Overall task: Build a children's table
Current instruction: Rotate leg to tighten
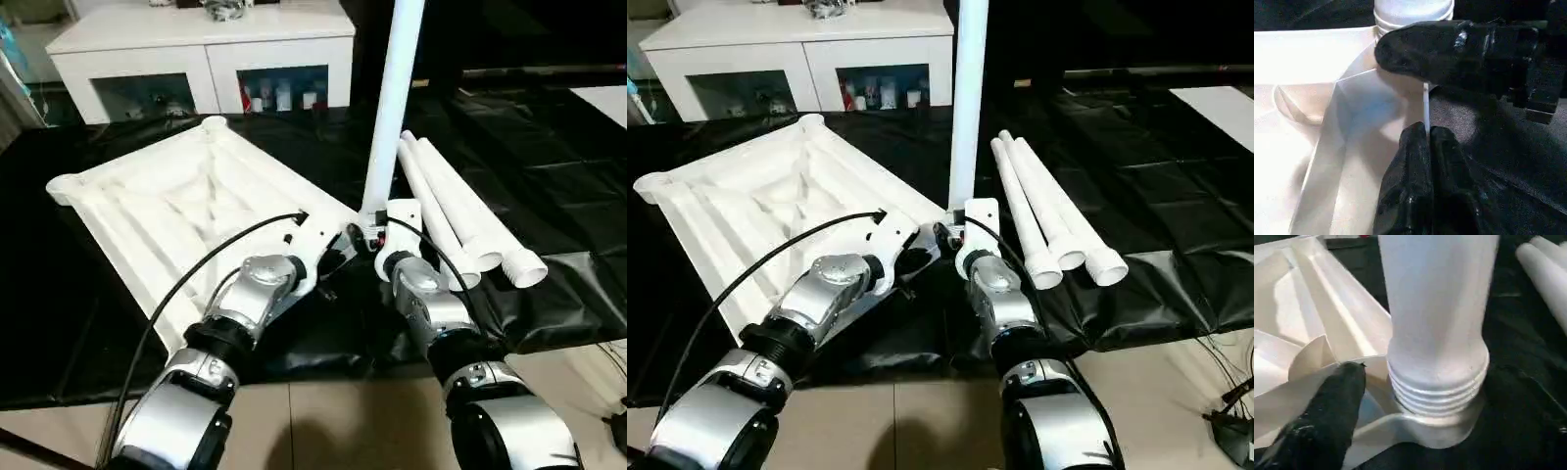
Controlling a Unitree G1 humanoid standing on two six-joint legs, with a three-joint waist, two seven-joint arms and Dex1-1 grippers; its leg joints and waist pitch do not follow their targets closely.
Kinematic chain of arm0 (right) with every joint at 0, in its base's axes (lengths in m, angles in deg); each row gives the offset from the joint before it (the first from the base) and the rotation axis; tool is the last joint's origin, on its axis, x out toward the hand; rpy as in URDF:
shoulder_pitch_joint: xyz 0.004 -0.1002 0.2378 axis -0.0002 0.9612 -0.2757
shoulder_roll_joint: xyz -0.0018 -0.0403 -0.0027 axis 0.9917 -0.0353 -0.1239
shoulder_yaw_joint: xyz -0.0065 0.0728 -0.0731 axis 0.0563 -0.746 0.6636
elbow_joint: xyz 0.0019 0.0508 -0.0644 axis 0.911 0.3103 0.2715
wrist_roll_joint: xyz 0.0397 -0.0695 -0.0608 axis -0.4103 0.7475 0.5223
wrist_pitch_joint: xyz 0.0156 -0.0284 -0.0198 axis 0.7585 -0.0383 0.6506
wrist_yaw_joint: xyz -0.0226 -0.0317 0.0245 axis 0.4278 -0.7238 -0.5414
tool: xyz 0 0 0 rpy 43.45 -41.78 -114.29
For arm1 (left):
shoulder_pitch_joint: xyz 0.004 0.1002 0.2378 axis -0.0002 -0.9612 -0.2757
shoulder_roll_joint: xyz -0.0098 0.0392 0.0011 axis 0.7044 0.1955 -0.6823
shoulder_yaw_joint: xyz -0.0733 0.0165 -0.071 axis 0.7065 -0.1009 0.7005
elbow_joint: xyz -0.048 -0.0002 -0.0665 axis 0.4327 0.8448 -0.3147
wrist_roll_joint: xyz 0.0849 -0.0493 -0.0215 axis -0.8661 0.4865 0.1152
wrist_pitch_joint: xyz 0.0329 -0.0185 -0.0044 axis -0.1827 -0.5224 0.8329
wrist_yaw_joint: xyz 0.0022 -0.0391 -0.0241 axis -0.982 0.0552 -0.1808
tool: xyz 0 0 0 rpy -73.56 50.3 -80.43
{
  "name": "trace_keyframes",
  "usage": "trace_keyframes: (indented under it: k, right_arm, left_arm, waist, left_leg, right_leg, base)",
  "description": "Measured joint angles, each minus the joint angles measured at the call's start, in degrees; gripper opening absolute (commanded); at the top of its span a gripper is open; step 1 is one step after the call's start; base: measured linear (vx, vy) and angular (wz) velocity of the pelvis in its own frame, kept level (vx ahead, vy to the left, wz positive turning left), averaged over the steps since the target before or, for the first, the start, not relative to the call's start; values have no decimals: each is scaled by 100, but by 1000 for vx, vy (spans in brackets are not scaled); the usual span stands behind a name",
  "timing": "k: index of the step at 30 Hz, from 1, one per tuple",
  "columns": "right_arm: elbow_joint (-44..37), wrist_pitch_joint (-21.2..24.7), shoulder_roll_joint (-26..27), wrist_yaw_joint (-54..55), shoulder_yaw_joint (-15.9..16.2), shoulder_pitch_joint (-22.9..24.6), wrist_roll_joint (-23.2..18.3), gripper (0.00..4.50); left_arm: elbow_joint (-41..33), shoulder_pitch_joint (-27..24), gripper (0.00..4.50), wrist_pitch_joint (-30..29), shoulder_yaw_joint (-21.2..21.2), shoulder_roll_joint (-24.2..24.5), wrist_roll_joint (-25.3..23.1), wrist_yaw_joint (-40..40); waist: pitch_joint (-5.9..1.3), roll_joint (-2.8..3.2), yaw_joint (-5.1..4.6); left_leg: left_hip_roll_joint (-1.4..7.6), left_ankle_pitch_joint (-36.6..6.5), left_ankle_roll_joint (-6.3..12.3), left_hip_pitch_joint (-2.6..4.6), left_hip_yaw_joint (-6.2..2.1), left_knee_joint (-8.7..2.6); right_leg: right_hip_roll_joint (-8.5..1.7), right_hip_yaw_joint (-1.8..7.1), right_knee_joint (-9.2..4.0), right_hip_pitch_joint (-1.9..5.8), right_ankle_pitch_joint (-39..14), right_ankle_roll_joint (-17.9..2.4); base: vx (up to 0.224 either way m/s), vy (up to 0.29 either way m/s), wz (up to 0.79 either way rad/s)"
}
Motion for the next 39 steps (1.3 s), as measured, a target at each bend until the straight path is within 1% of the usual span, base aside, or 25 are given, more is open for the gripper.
trace_keyframes:
  k: [1, 3, 5, 6, 9, 11, 15, 18, 25, 29, 33, 35, 37, 38, 39]
  right_arm:
    - [-67, -41, -60, -94, 44, 64, 27, 431]
    - [-258, -134, -215, -409, 103, 216, 41, 446]
    - [-467, -200, -356, -709, 140, 335, 35, 446]
    - [-648, -225, -489, -1018, 219, 427, 34, 446]
    - [-890, -239, -816, -1895, 296, 616, -73, 446]
    - [-965, -239, -958, -2333, 346, 746, -138, 446]
    - [-1335, -205, -1319, -3453, 610, 1095, -346, 446]
    - [-1494, -186, -1576, -3947, 709, 1158, -418, 446]
    - [-1529, -200, -1585, -4334, 674, 1189, -515, 446]
    - [-1629, -200, -1594, -4431, 735, 1188, -515, 446]
    - [-1629, -209, -1580, -4551, 794, 1188, -513, 446]
    - [-1629, -223, -1579, -4563, 816, 1188, -501, 446]
    - [-1629, -239, -1583, -4573, 843, 1188, -482, 421]
    - [-1629, -242, -1584, -4572, 843, 1188, -470, 421]
    - [-1629, -244, -1589, -4563, 843, 1188, -465, 410]
  left_arm:
    - [-119, -71, 0, 9, -23, 54, 10, 127]
    - [-459, -285, 0, 67, -103, 263, 23, 509]
    - [-620, -400, 0, 153, -135, 427, 41, 797]
    - [-736, -494, 0, 216, -160, 555, 80, 989]
    - [-901, -617, 0, 252, -170, 759, 194, 1371]
    - [-973, -676, 0, 251, -168, 846, 257, 1527]
    - [-1092, -756, 0, 226, -163, 976, 353, 1779]
    - [-1139, -794, 0, 224, -157, 1038, 397, 1988]
    - [-1386, -928, 0, 145, -173, 1148, 494, 2335]
    - [-1480, -966, 0, 98, -210, 1179, 532, 2517]
    - [-1623, -1023, 0, 11, -286, 1214, 584, 2702]
    - [-1651, -1038, 0, -5, -290, 1227, 585, 2737]
    - [-1664, -1046, 0, -13, -290, 1252, 585, 2747]
    - [-1665, -1047, 0, -13, -290, 1253, 585, 2748]
    - [-1668, -1049, 0, -15, -290, 1254, 586, 2768]
  waist:
    - [-1, 2, 18]
    - [1, 10, 64]
    - [1, 11, 80]
    - [2, 10, 84]
    - [2, 9, 83]
    - [3, 10, 81]
    - [11, 7, 77]
    - [15, 7, 89]
    - [15, 9, 97]
    - [15, 9, 157]
    - [15, 9, 247]
    - [15, 9, 259]
    - [16, 8, 254]
    - [16, 8, 252]
    - [16, 7, 252]
  left_leg:
    - [2, 0, 1, 1, 0, 1]
    - [7, 1, 2, 0, 3, -6]
    - [9, 2, 3, -1, 5, -9]
    - [9, 2, 4, -2, 6, -9]
    - [9, 2, 3, 1, 12, 5]
    - [7, 1, 2, 1, 18, 7]
    - [9, 1, 2, 0, 24, 6]
    - [11, 1, 3, 0, 23, 7]
    - [11, 5, 8, -3, 24, 13]
    - [11, 19, 34, -5, 27, 14]
    - [12, 20, 35, -5, 28, 15]
    - [12, 20, 35, -5, 30, 17]
    - [12, 20, 34, -5, 31, 21]
    - [12, 20, 34, -5, 32, 21]
    - [12, 20, 34, -5, 32, 21]
  right_leg:
    - [0, -2, 7, 0, -1, 1]
    - [3, -4, 10, -6, -8, 12]
    - [3, -4, 10, -9, -11, 17]
    - [3, -3, 8, -9, -12, 18]
    - [2, 3, 7, -10, -13, 19]
    - [-2, 7, 7, -10, -13, 18]
    - [-2, 9, 9, -11, -12, 18]
    - [-2, 8, 10, -11, -12, 17]
    - [-2, 8, 8, -23, -12, 17]
    - [-2, 9, 5, -24, -14, 15]
    - [-2, 9, 8, -26, -14, 15]
    - [-3, 10, 9, -26, -14, 15]
    - [-3, 12, 11, -26, -14, 15]
    - [-3, 12, 12, -26, -14, 15]
    - [-3, 12, 12, -26, -14, 15]
  base:
    - [0, 0, 0]
    - [0, 0, 0]
    - [0, 0, 0]
    - [0, 0, 0]
    - [0, 0, 0]
    - [0, 0, 0]
    - [0, 0, 0]
    - [0, 0, 0]
    - [0, 0, 0]
    - [0, 0, 0]
    - [0, 0, 0]
    - [0, 0, 0]
    - [0, 0, 0]
    - [0, 0, 0]
    - [0, 0, 0]
